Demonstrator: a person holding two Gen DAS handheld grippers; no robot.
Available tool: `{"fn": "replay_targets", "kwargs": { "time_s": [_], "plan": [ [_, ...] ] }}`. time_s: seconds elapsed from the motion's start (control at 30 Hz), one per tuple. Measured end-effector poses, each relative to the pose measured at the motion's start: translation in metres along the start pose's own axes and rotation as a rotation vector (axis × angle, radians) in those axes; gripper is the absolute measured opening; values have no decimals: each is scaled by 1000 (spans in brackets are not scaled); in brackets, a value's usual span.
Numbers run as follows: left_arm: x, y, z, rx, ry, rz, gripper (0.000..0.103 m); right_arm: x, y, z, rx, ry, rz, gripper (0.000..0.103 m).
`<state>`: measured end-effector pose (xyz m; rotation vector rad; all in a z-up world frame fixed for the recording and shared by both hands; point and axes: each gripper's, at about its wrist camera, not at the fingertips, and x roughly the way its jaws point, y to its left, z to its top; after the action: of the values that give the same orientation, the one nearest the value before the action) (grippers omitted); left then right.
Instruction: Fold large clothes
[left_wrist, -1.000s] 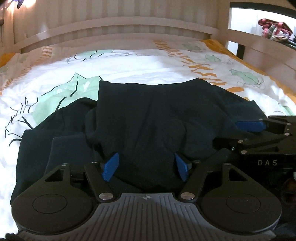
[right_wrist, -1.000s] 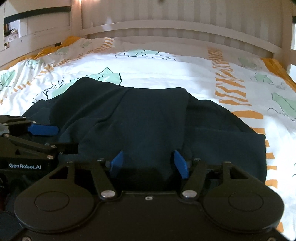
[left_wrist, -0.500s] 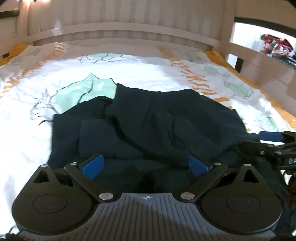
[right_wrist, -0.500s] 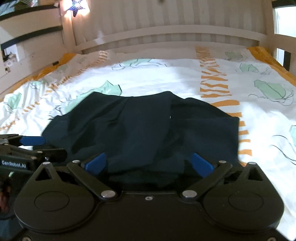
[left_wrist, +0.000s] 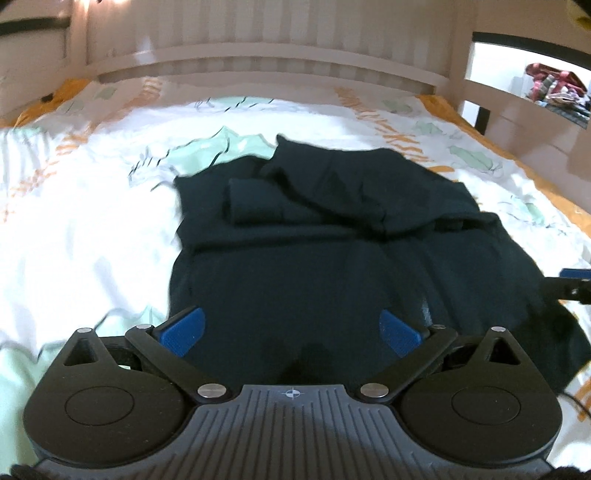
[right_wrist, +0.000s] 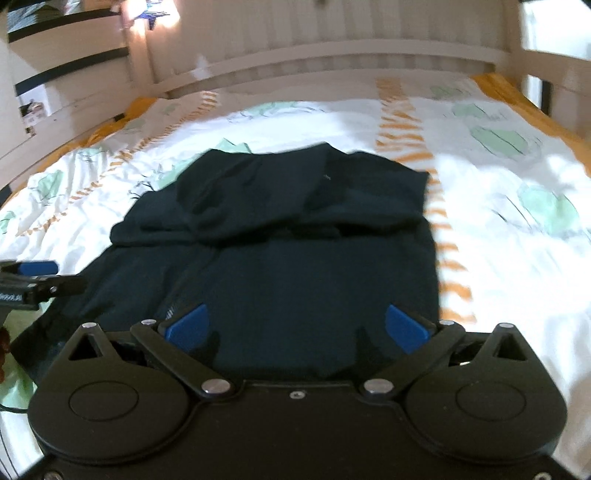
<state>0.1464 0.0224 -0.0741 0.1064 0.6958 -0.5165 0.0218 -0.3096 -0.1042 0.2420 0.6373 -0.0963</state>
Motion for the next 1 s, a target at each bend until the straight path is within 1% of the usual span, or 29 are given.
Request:
{"fn": "replay_targets", "kwargs": {
  "time_s": [0.2, 0.4, 0.57, 0.8, 0.9, 1.0],
  "plan": [
    [-11, 13, -21, -50, 15, 11, 103, -16, -14, -18, 122, 31, -54, 102],
    [-12, 21, -29, -97, 43, 5, 103, -23, -33, -36, 260, 92, -96, 102],
    [-5, 25, -35, -120, 87, 3, 103, -24, -48, -42, 340, 119, -73, 102],
    [3, 33, -42, -184, 135, -25, 103, -20, -51, -48, 355, 164, -17, 103],
    [10, 34, -44, -201, 148, -31, 103, -15, -49, -50, 341, 182, -13, 103],
    [13, 34, -45, -208, 145, -26, 103, -11, -47, -52, 326, 182, -17, 103]
  ]
}}
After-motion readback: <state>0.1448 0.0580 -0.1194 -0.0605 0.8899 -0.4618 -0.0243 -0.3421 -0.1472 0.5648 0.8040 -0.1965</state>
